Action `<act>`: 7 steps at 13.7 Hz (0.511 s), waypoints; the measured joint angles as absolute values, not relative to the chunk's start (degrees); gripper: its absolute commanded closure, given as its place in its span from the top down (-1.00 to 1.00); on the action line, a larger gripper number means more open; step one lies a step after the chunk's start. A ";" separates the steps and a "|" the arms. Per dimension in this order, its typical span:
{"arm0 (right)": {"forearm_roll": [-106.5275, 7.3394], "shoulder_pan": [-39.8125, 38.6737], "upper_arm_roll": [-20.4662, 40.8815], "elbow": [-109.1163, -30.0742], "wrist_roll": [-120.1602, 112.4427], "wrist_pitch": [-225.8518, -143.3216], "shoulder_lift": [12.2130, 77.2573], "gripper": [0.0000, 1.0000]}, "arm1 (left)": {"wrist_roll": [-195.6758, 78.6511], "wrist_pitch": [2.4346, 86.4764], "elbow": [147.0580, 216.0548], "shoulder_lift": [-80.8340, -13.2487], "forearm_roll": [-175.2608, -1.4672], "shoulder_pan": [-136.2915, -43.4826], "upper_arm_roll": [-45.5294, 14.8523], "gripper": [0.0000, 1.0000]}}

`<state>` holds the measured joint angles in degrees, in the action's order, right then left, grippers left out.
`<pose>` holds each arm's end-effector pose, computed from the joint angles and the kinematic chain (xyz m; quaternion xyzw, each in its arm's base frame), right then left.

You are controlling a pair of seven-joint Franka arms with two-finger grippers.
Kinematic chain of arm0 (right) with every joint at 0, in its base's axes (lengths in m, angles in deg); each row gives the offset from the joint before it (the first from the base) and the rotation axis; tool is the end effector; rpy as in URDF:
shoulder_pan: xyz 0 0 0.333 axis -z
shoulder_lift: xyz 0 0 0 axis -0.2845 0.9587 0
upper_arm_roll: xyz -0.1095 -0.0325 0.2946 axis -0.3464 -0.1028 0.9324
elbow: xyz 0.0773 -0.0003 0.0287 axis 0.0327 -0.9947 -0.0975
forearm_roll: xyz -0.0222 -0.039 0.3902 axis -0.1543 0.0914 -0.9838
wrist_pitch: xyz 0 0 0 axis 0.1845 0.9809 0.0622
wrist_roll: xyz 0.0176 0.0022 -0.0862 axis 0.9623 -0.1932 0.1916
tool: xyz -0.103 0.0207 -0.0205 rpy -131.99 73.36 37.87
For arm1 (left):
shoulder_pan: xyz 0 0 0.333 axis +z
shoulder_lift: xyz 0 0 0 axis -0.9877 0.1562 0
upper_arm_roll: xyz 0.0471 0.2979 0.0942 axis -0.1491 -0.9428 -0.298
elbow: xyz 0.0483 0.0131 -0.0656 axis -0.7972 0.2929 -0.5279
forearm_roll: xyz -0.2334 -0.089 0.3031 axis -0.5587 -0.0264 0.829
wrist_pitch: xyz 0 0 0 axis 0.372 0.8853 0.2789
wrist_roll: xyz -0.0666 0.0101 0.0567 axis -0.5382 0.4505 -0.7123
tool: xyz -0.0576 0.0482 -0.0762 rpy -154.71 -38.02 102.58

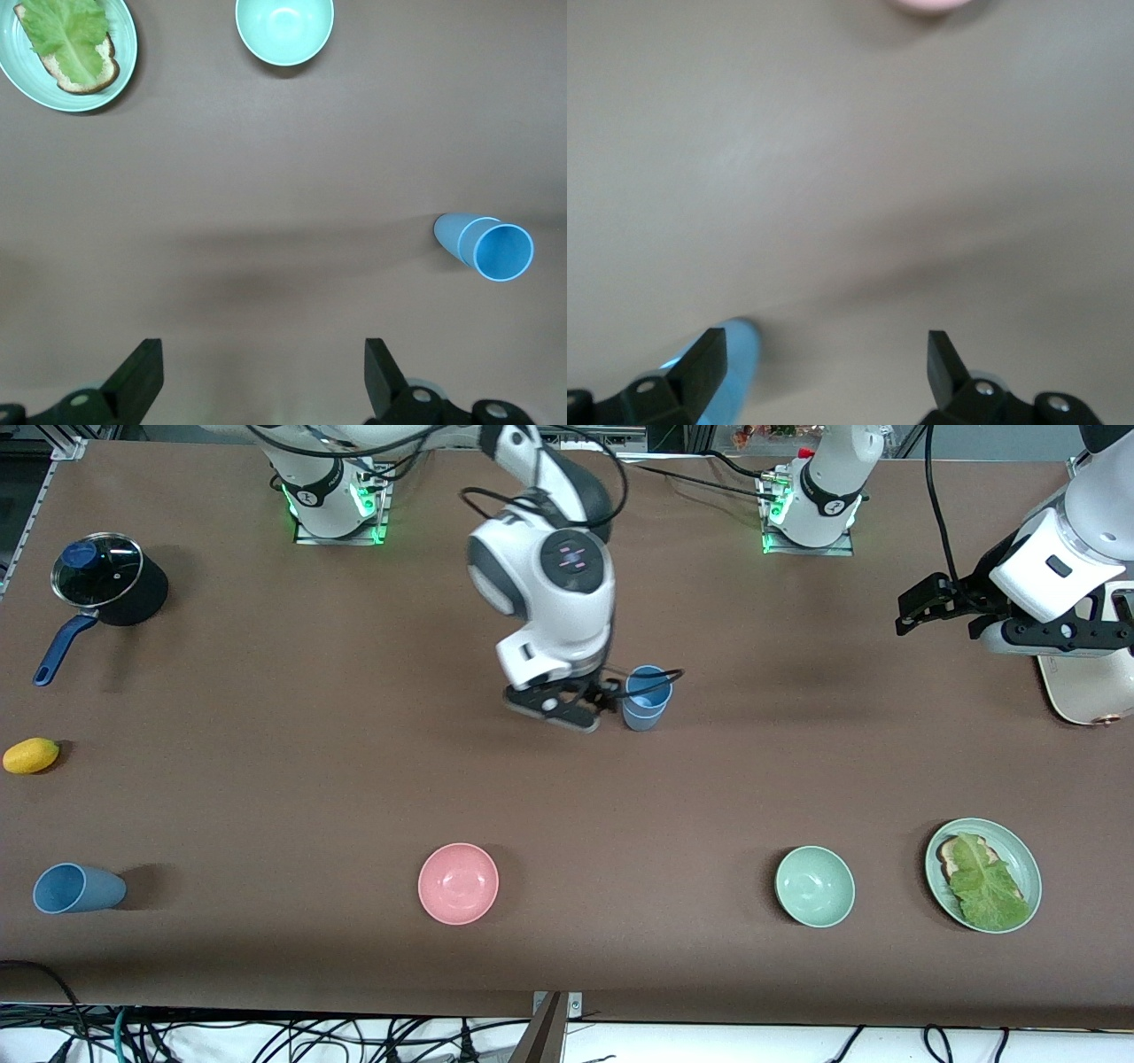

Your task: Stack blue cups with both arms

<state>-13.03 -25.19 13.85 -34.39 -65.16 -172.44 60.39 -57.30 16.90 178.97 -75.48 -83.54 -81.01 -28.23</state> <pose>0.5668 0.4838 0.4152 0.9902 -0.1394 0.0078 0.0014 0.5315 -0.0587 0.5934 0.9985 0.0004 -0.0448 0.0301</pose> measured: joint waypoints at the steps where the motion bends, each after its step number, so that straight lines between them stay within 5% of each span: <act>1: -13.93 -22.11 13.80 -34.39 -59.68 -170.18 58.83 1.00 | -57.30 16.90 178.97 -75.48 -83.54 -81.01 -28.23 1.00; 7: -14.74 -17.03 4.55 -39.21 -35.54 -159.82 50.26 1.00 | -57.30 16.82 178.92 -75.48 -83.53 -81.02 -28.22 1.00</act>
<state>-14.74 -17.03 4.55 -39.21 -35.54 -159.82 50.26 -57.30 16.82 178.92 -75.48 -83.53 -81.02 -28.22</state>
